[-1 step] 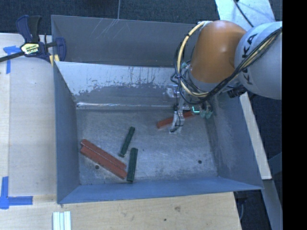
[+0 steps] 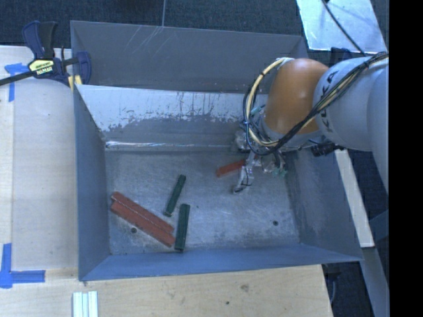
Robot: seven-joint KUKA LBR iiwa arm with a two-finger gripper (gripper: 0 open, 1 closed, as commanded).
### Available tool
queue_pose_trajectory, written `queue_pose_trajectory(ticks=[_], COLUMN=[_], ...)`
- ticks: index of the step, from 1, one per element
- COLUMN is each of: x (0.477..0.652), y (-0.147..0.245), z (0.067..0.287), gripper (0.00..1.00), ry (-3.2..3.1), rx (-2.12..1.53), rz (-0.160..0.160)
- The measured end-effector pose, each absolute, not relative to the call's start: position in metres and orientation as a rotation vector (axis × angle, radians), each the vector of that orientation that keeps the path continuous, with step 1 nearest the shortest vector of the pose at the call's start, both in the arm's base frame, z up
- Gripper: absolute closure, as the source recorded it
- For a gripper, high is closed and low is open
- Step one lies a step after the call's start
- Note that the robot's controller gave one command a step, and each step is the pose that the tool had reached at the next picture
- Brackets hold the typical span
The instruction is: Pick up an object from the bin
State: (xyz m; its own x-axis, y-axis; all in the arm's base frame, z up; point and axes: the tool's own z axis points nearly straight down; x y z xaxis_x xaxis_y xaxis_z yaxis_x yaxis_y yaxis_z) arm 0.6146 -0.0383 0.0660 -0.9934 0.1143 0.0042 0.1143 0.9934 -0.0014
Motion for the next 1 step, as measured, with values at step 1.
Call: queue_pose_trajectory(ticks=[1], x=[0.5986], y=[-0.0546], z=[0.0703], gripper=[0.0], ry=[-3.131], rx=[0.271], rz=[0.001])
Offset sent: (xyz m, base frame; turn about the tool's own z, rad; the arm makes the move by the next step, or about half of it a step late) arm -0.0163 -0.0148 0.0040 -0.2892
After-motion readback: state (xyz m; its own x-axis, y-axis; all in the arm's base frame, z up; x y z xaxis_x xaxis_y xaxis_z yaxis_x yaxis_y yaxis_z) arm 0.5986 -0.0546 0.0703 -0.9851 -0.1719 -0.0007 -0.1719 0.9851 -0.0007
